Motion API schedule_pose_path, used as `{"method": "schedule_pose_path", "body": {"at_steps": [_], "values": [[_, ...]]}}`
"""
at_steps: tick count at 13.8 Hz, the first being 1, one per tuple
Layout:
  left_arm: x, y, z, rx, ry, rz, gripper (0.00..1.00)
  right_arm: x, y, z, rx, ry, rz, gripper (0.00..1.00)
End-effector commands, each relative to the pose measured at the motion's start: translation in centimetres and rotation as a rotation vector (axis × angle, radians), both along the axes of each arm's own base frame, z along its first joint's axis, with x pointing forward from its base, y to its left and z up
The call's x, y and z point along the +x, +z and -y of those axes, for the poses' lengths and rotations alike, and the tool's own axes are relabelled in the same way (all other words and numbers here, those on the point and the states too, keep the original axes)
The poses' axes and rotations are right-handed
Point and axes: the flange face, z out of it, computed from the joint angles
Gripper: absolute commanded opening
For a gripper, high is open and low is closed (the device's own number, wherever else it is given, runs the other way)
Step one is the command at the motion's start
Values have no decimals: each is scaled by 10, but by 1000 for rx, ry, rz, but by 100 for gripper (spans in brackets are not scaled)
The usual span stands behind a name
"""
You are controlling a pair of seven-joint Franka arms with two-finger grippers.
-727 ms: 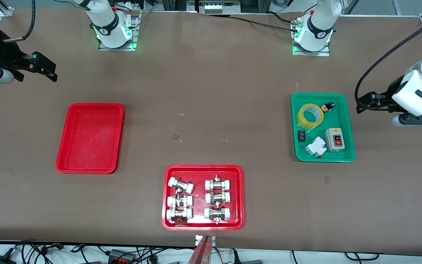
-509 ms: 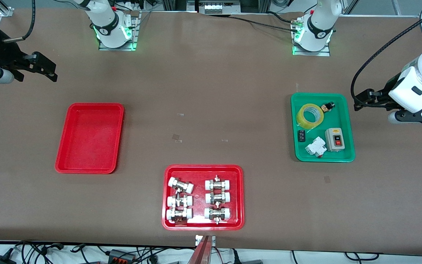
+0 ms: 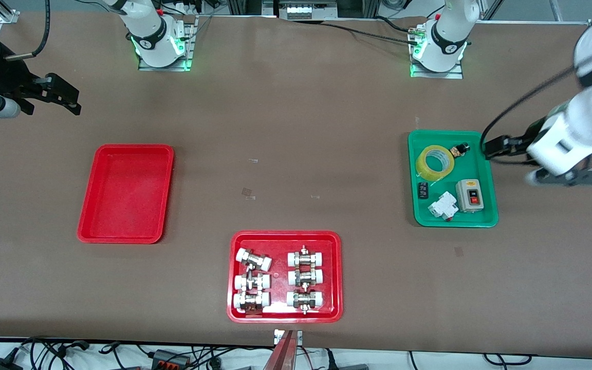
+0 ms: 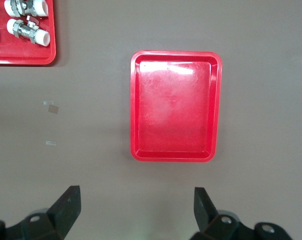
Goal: Left arm passes tape to right arm into tray
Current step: 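Move the left gripper down over the yellow tape roll in the green tray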
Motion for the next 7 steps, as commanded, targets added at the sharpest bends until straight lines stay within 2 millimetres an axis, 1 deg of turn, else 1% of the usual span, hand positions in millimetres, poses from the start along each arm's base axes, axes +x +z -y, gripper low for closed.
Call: {"method": "schedule_pose_path", "body": {"at_steps": [1,2,4,5,6,7], "values": [[3,-62,12,-53,-101,-178,100,0,4,-3,4,-3,-4,100],[1,-81,16,-68,-146,-206,100,-1,4,-4,4,-3,-4,100],[6,-135,16,-92,-156,-264,100,-1,4,-5,4,-4,-4,100],[2,-158,17,-93,-160,-291,100,-1,4,-5,4,-4,-4,100],[-8,-179,23,-85,-170,-296,100,-1,4,-5,4,-6,-4,100],[-19,-192,25,-79,-174,-278,100,-1,4,-4,2,-6,-6,100]]}}
